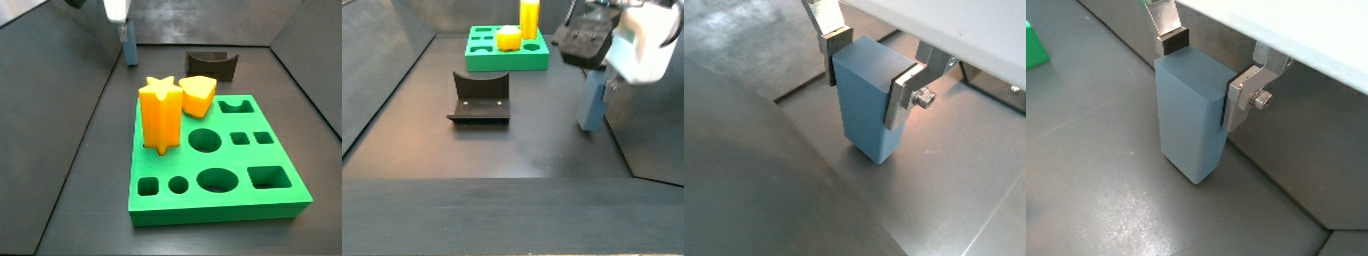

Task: Pick up the rectangle object. Move up. Move to above the board. Insert the rectangle object.
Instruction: Move up, then move to above the board.

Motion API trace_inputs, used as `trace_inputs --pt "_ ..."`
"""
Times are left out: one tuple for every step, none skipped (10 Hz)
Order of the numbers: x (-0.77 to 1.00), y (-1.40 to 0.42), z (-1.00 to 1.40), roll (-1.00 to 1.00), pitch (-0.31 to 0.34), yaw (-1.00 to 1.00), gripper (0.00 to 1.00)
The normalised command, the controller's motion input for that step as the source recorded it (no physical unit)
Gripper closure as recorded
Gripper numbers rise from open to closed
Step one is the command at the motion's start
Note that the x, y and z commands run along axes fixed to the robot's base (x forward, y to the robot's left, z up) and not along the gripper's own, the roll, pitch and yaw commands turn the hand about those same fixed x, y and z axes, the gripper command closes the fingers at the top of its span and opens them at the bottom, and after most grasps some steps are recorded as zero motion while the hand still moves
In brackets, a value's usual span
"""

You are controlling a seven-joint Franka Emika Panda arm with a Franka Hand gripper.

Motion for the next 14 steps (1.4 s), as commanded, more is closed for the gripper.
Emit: trace_inputs --pt "-0.05 0.02 0.63 0.02 0.022 0.01 1.00" --pt "-0.04 0.02 0.46 0.05 0.031 -0.01 1.00" --pt "-0.04 0.02 0.38 0.06 0.035 -0.01 1.00" --pt "-0.03 0.02 0.20 0.08 0.043 0.00 1.00" --pt "-0.17 0.20 1.00 0.30 -0.295 -0.01 1.00" --pt "-0.17 0.21 1.00 0.29 -0.284 0.00 1.00" --pt "-0.18 0.18 1.00 0.25 -0.236 0.00 1.00" --pt "-0.17 0.16 1.00 0.18 -0.157 -0.01 1.00" --pt "-0.17 0.16 1.00 0.15 -0.109 -0.01 1.00" --pt "-0.15 0.14 1.00 0.10 -0.032 -0.02 1.00" --pt "-0.15 0.13 1.00 0.08 0.000 -0.01 1.00" --pt "-0.14 0.11 1.00 0.07 0.022 -0.01 1.00" --pt "-0.12 0.11 1.00 0.05 0.038 0.00 1.00" --pt "-0.11 0.10 1.00 0.04 0.045 0.00 1.00"
